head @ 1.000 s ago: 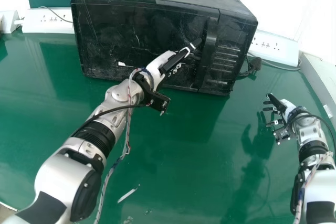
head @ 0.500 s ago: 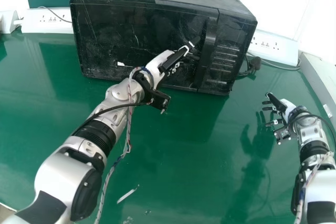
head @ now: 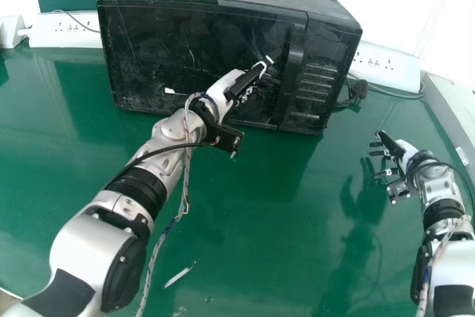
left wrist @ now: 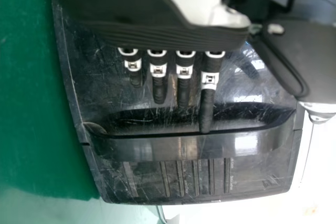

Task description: Open the door of oven

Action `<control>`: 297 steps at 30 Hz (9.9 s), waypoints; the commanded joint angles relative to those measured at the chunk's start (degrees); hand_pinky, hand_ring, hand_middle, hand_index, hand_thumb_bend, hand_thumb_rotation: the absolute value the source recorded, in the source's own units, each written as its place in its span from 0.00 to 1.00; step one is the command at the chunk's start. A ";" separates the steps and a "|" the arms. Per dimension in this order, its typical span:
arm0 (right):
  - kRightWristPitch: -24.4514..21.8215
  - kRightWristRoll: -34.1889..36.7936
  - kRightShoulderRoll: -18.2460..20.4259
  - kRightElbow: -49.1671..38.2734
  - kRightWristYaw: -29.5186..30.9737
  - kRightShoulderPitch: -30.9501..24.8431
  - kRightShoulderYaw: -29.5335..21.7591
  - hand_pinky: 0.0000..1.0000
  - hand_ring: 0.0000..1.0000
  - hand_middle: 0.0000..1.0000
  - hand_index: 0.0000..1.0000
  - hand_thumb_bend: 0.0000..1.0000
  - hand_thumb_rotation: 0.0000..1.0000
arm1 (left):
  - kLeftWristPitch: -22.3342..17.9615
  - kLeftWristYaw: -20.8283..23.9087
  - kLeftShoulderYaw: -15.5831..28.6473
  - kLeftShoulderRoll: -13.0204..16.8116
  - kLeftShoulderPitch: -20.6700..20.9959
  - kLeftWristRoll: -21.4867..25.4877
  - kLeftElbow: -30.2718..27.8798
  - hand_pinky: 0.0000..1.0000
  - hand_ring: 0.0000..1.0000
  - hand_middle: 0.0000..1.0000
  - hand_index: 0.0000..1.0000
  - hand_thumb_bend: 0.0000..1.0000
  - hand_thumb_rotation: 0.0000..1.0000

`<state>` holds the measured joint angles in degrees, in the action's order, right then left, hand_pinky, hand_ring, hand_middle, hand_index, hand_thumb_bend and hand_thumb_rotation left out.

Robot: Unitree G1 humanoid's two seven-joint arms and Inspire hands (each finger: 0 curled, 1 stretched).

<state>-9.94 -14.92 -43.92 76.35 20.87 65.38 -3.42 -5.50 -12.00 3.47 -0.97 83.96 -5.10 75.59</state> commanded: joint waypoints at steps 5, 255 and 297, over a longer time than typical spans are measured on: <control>-0.37 0.06 2.32 1.36 3.00 -2.25 1.11 0.63 0.73 0.79 0.85 0.49 0.53 | 0.14 0.56 -0.34 -2.56 1.83 -0.46 0.33 0.78 0.91 0.91 0.93 1.00 0.87; 0.24 -0.37 2.23 1.50 2.65 -2.87 1.29 0.71 0.77 0.80 0.83 0.54 0.56 | -0.95 -30.65 -5.02 -1.77 -17.46 11.15 -39.33 0.02 0.07 0.12 0.15 0.93 0.76; -0.14 -0.50 2.56 1.40 0.11 -2.76 1.95 0.62 0.69 0.75 0.82 0.54 0.54 | 22.21 -35.50 -2.70 10.05 -38.24 28.27 -80.15 0.02 0.06 0.11 0.15 0.70 0.60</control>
<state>-8.70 -15.03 -43.54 75.94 19.58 65.04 -2.30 19.35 -46.16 -1.13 11.29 43.40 16.39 1.08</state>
